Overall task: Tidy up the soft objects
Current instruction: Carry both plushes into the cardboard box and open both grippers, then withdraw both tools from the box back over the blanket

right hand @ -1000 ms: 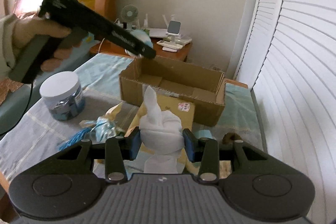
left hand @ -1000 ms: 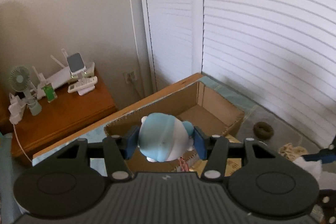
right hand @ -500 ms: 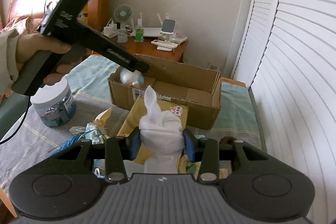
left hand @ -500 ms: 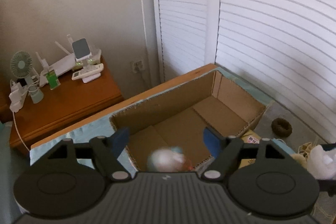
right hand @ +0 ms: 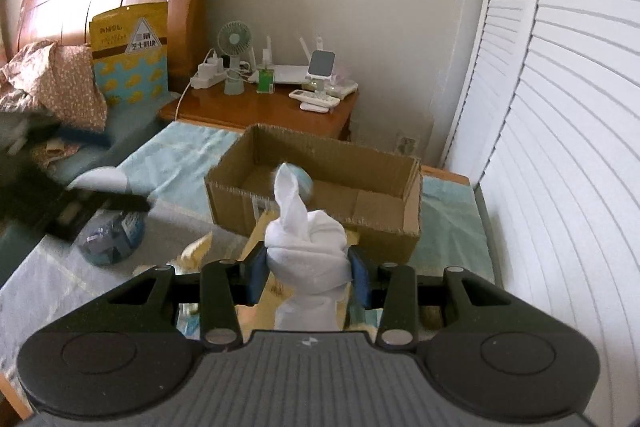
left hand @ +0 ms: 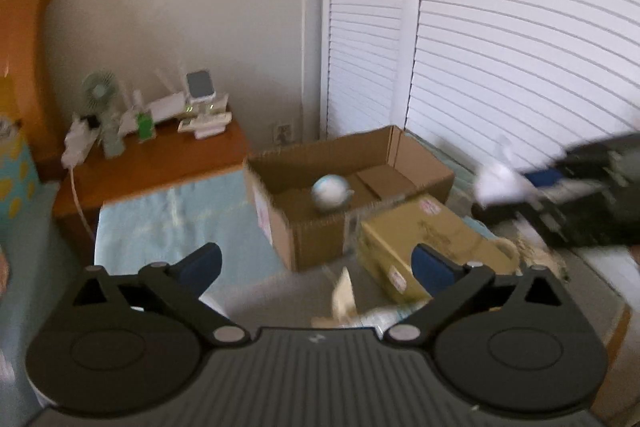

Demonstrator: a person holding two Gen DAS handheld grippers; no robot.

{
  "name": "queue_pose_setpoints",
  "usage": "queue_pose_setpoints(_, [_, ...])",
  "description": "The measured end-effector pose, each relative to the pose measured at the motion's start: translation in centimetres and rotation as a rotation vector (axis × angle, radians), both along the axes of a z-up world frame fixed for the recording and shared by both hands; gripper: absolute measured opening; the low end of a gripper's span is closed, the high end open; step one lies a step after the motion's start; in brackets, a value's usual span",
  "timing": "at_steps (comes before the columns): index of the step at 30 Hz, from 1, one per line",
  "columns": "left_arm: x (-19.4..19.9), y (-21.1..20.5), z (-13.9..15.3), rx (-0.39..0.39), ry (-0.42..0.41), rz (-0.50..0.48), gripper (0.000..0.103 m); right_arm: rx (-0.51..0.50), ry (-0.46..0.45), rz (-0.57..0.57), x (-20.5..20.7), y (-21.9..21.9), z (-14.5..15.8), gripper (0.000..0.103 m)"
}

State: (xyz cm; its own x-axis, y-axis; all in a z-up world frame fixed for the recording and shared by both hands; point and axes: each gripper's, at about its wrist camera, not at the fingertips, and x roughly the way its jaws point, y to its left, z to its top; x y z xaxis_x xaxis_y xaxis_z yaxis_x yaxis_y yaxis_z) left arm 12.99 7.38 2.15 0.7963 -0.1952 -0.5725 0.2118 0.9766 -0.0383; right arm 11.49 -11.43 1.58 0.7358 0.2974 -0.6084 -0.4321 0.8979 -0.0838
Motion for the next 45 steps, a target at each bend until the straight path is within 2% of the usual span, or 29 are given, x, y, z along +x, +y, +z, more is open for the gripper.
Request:
queue_pose_setpoints(3, [-1.9, 0.2, -0.6, -0.023, -0.002, 0.039, 0.101, 0.013, 0.007, 0.013, 1.7, 0.7, 0.3, 0.047])
queue_pose_setpoints(9, [-4.4, 0.0, -1.4, -0.005, -0.039, 0.105, 0.102, 0.006, 0.032, 0.034, 6.0, 3.4, 0.5, 0.047])
queue_pose_setpoints(15, [-5.6, -0.5, -2.2, 0.087, -0.074, 0.13, 0.102, 0.007, 0.065, 0.069, 10.9, 6.9, 0.5, 0.047])
queue_pose_setpoints(18, [-5.7, -0.3, -2.5, 0.086, -0.062, 0.142, 0.102, 0.013, 0.087, 0.089, 12.9, 8.5, 0.3, 0.048])
queue_pose_setpoints(19, [-5.7, -0.2, -2.7, 0.079, -0.059, 0.145, 0.102, 0.011, 0.091, 0.096, 13.4, 8.9, 0.1, 0.05])
queue_pose_setpoints(21, [-5.7, 0.1, -2.9, 0.066, -0.045, 0.156, 0.102, 0.01, 0.093, 0.118, 14.1, 9.6, -0.1, 0.068])
queue_pose_setpoints(22, [-5.7, 0.3, -3.1, 0.065, -0.04, 0.161, 0.102, 0.009, 0.087, 0.119, 14.2, 9.8, -0.2, 0.085])
queue_pose_setpoints(23, [-5.7, 0.4, -3.2, 0.066, -0.036, 0.164, 0.102, 0.011, 0.078, 0.12, 14.3, 9.9, -0.2, 0.095])
queue_pose_setpoints(29, [-5.8, 0.9, -3.9, 0.05, -0.008, 0.168, 0.102, 0.028, 0.056, 0.12, 12.9, 9.1, 0.1, 0.103])
queue_pose_setpoints(45, [-7.3, -0.7, -4.2, 0.062, 0.011, 0.111, 0.102, -0.018, -0.017, 0.064, 4.1, 5.8, 0.4, 0.103])
